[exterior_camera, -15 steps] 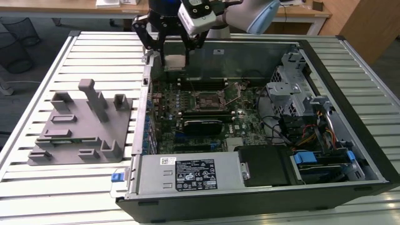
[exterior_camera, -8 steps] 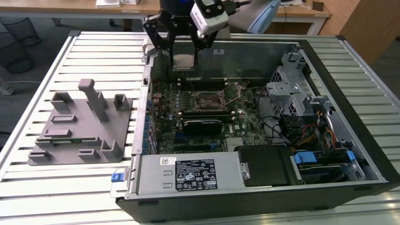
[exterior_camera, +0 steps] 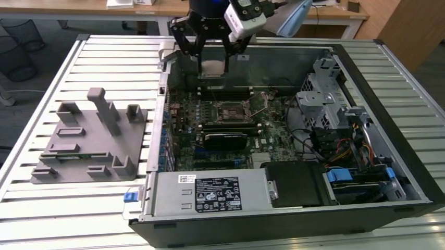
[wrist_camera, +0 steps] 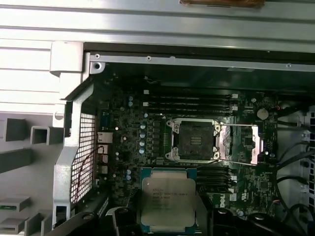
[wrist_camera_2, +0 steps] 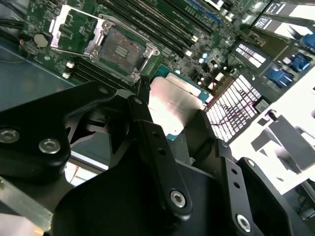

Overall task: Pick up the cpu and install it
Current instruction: 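Pick up the cpu and move it towards the insertion slot, then place the cpu into insertion slot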

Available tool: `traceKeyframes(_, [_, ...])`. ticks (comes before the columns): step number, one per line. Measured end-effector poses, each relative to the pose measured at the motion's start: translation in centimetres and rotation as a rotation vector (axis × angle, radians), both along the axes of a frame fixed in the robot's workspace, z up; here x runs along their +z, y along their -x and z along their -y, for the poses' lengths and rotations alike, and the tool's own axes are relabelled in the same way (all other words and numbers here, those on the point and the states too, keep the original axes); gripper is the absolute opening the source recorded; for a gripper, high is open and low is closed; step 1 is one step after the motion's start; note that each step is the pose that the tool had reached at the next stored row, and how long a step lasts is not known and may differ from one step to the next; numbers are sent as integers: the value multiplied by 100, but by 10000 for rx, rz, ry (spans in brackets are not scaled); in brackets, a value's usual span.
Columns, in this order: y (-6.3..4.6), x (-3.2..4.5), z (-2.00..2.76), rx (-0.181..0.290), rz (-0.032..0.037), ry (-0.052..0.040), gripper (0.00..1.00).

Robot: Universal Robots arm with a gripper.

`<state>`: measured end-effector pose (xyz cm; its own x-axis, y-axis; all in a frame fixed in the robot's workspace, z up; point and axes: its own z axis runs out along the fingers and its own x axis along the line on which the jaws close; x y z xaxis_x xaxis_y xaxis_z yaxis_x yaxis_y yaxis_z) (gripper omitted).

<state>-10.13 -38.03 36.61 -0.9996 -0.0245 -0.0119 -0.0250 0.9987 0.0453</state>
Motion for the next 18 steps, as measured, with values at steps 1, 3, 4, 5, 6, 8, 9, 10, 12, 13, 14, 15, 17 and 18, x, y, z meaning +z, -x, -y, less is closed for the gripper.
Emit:
traceKeyframes(1, [-22,0,-1,-1,2,0,53])
traceKeyframes(3, [-67,-1,-3,1,7,0,53])
traceKeyframes(4, [-88,-2,-3,1,10,0,53])
traceKeyframes(5, [-106,-2,-4,1,13,0,53])
traceKeyframes(6, [-116,-2,-3,-6,13,1,53])
traceKeyframes(8, [-134,-2,-3,-22,16,2,53])
traceKeyframes(9, [-141,-3,-3,-27,16,3,53])
traceKeyframes(10, [-147,-2,-3,-30,16,6,53])
traceKeyframes(12, [-161,-2,-3,-32,15,10,53])
traceKeyframes(13, [-164,-3,-3,-35,16,10,53])
traceKeyframes(14, [-164,-3,-3,-59,17,12,53])
traceKeyframes(15, [-165,-5,-4,-130,20,13,53])
traceKeyframes(17, [-165,-7,-4,-379,32,17,53])
traceKeyframes(18, [-166,-9,-5,-522,37,16,53])
